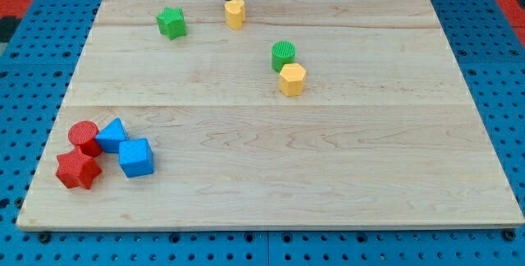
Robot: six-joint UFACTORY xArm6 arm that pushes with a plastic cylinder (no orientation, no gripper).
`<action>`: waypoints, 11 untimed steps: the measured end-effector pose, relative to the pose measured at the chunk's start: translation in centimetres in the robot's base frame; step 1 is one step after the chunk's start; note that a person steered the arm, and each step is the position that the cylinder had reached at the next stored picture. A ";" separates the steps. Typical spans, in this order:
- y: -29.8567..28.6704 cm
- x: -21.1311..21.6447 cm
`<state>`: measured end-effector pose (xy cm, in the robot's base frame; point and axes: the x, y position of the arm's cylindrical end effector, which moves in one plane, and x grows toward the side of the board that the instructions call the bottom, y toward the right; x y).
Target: Slide the yellow heart to the green circle
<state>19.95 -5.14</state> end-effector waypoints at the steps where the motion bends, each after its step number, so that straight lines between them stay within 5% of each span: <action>1: 0.9 1.2; 3: -4.7 1.6; 7: 1.3 3.3; 11: -1.7 7.3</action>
